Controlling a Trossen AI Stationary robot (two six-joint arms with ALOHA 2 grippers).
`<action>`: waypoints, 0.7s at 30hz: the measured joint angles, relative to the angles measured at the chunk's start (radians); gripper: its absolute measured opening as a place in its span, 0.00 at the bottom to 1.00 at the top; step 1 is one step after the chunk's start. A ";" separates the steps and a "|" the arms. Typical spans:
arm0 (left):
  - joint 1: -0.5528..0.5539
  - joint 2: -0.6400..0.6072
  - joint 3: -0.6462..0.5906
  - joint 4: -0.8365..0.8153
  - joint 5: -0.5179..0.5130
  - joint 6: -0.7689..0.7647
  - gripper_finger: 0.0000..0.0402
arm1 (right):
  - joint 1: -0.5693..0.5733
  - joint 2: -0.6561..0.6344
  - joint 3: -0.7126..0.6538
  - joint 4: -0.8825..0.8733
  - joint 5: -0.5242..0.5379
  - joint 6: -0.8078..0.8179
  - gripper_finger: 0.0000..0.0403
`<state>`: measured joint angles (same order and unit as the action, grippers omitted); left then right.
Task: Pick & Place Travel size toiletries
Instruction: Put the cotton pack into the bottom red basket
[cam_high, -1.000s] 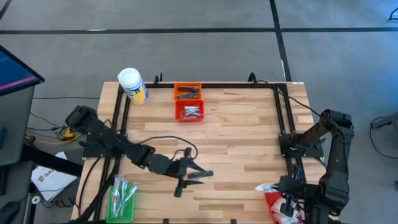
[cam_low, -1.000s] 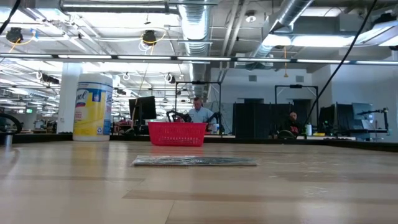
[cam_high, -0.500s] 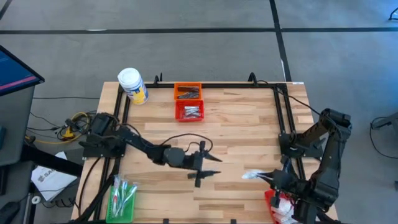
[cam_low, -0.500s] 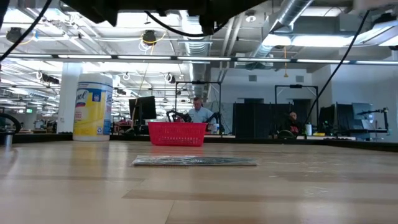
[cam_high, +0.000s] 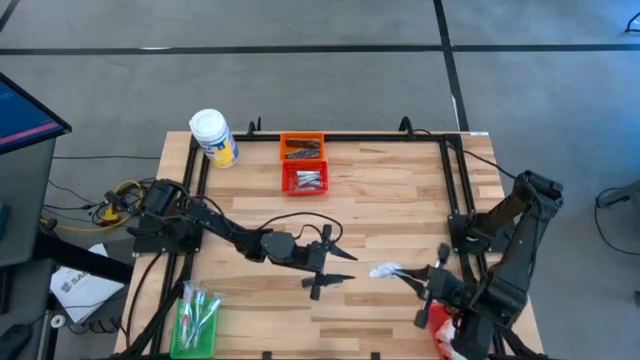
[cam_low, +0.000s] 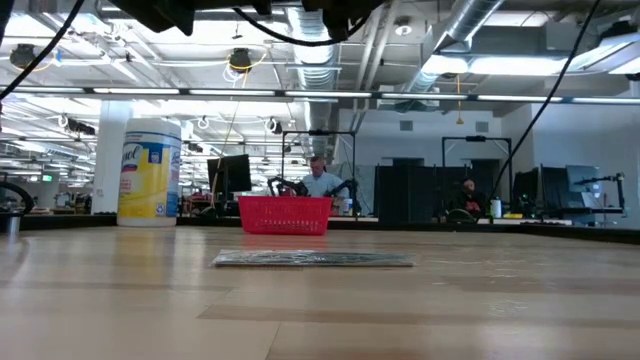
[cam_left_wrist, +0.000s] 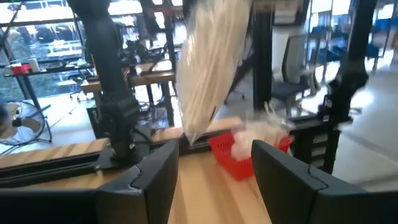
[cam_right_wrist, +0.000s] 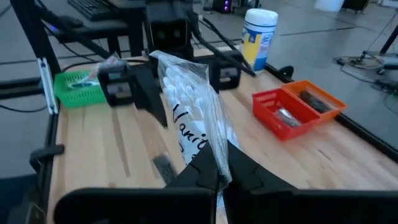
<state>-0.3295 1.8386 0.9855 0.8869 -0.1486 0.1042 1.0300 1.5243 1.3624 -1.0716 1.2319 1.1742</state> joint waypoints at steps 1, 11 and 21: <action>-0.003 -0.004 0.000 -0.022 -0.001 0.019 0.48 | -0.019 -0.008 0.000 0.063 -0.013 -0.073 0.00; -0.050 -0.226 0.000 -0.378 -0.028 0.100 0.48 | -0.232 -0.084 0.002 0.657 -0.328 -0.773 0.00; -0.099 -0.459 -0.105 -0.588 -0.087 0.080 0.48 | -0.361 -0.065 0.001 0.676 -0.451 -0.694 0.00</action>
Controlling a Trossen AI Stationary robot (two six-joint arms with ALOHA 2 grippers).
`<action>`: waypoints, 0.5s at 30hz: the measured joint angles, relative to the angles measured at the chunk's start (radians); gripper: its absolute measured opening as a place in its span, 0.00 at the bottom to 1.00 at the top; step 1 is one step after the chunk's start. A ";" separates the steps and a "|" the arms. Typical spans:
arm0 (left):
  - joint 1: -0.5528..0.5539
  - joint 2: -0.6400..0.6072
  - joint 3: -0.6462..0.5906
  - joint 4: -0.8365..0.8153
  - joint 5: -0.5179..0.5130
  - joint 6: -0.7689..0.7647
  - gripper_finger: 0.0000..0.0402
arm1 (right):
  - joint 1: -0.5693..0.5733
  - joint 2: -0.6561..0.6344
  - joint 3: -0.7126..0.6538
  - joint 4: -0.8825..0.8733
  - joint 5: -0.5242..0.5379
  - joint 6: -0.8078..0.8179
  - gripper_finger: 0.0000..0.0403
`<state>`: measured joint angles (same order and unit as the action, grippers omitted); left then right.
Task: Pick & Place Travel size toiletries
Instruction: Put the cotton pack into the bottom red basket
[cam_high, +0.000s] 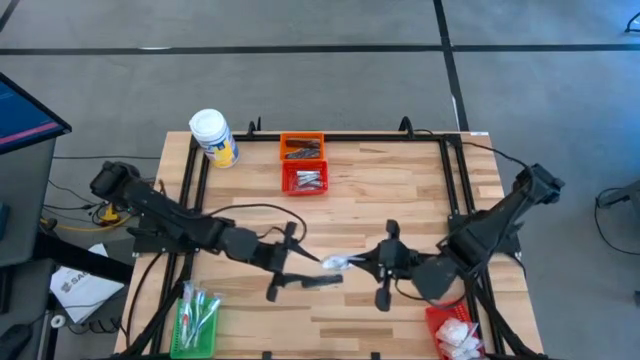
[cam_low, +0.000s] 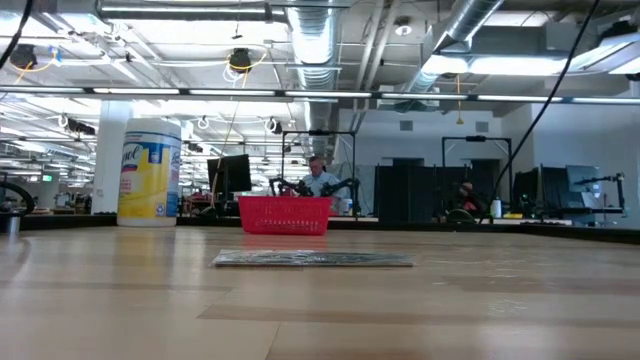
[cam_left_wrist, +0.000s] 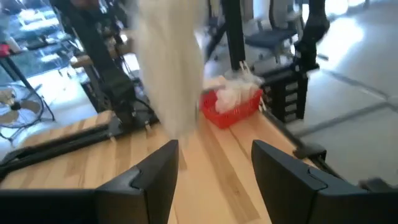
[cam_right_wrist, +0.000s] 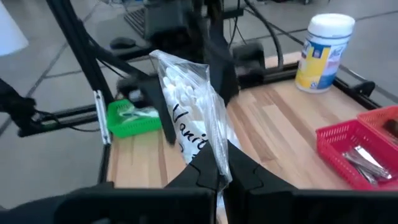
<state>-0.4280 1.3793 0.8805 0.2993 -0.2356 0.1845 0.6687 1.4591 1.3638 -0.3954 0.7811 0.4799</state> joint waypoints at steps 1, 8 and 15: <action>0.001 -0.019 -0.024 0.030 -0.004 -0.002 0.48 | -0.002 0.011 0.000 0.008 0.001 0.000 0.00; 0.012 -0.151 -0.193 0.217 -0.190 -0.037 0.48 | -0.018 0.069 0.000 0.093 0.045 -0.073 0.00; 0.017 -0.168 -0.272 0.354 -0.066 -0.006 0.48 | -0.053 0.068 0.000 0.090 0.056 -0.084 0.00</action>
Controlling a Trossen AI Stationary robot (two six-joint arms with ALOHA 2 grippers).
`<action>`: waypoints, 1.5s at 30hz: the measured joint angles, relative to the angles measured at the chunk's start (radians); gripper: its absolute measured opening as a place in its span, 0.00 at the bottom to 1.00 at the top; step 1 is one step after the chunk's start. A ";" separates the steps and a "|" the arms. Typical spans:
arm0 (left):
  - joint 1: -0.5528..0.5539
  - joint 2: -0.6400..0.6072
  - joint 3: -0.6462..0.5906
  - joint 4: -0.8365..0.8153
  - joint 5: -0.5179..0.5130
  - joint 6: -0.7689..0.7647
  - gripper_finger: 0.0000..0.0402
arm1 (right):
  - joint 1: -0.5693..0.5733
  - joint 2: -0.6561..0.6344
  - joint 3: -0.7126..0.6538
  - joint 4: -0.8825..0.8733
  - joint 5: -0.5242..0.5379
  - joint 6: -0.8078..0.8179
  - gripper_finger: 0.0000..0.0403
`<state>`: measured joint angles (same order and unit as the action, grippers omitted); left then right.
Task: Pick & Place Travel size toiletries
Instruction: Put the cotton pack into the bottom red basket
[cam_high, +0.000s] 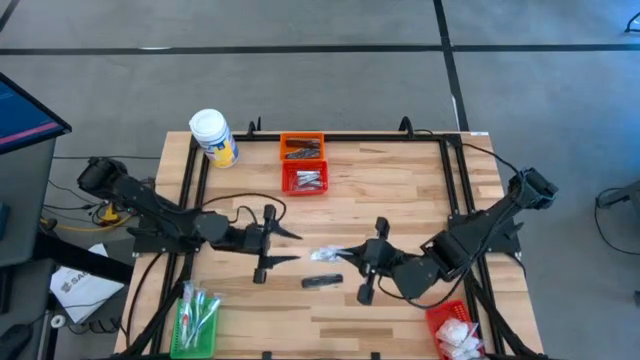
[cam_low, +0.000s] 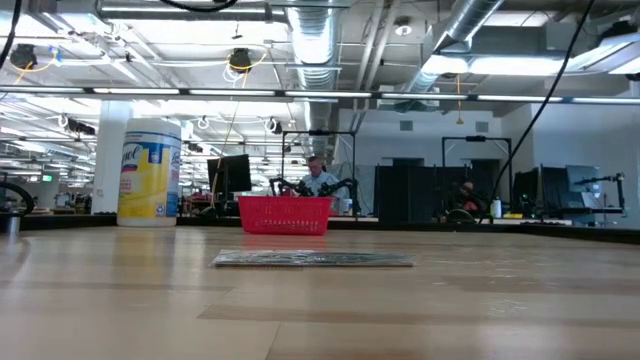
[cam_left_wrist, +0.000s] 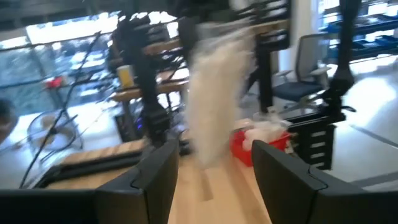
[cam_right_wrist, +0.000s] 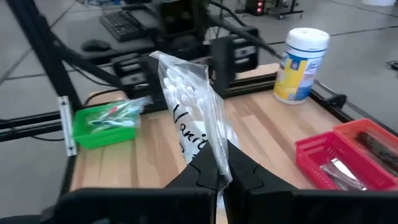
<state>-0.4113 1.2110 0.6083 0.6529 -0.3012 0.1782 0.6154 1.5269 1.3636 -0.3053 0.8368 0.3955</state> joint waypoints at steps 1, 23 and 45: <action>-0.003 0.004 0.000 0.011 0.013 0.012 0.48 | -0.006 0.000 0.000 0.003 0.000 -0.003 0.00; 0.046 0.008 0.000 0.021 0.013 0.024 0.48 | -0.110 0.050 0.000 0.191 -0.063 -0.142 0.00; 0.073 0.008 0.001 0.074 0.021 0.025 0.48 | -0.160 0.068 0.001 0.276 -0.085 -0.164 0.00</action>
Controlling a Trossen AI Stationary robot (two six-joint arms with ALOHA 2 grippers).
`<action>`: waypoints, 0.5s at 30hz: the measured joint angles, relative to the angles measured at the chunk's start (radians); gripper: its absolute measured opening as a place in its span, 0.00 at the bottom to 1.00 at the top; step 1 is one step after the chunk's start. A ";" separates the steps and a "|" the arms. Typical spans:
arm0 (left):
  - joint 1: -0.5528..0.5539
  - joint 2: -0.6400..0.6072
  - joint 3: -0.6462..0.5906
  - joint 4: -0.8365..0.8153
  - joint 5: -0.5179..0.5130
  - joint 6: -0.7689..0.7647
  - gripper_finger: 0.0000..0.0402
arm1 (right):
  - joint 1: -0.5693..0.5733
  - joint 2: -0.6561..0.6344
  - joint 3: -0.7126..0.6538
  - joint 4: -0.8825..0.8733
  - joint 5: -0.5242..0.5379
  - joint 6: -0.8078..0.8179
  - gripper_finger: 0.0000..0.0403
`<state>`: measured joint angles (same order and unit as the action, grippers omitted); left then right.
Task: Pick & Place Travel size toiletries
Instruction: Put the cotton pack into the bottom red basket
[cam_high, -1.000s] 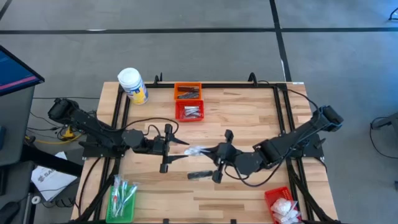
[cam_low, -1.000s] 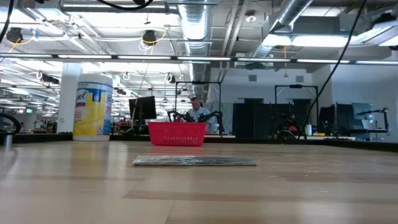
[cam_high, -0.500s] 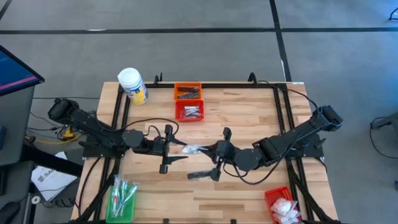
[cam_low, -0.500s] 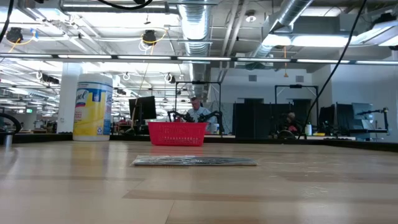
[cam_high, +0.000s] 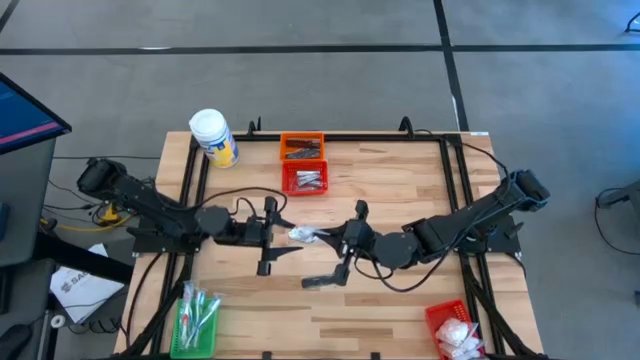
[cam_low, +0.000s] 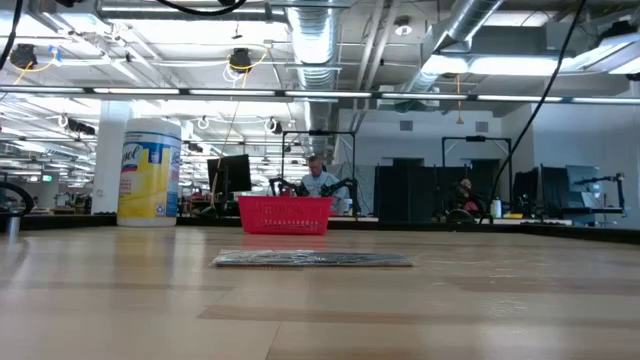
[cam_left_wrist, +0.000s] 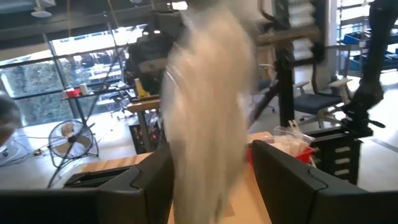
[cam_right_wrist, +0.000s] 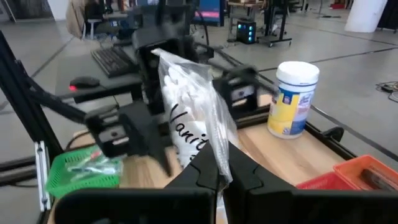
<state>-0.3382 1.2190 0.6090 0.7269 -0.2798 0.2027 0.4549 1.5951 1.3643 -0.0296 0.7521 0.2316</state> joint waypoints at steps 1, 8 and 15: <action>0.006 0.000 0.000 0.003 0.000 0.000 0.48 | -0.001 0.006 -0.001 0.001 -0.004 -0.007 0.00; 0.018 0.000 0.000 0.006 0.000 -0.023 0.47 | -0.021 0.031 -0.002 0.038 -0.063 -0.023 0.00; 0.006 0.000 0.000 -0.005 0.017 -0.021 0.37 | -0.017 0.029 -0.002 0.066 -0.060 -0.051 0.00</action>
<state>-0.3321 1.2194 0.6094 0.7219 -0.2626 0.1818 0.4380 1.6245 1.3624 0.0369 0.6922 0.1810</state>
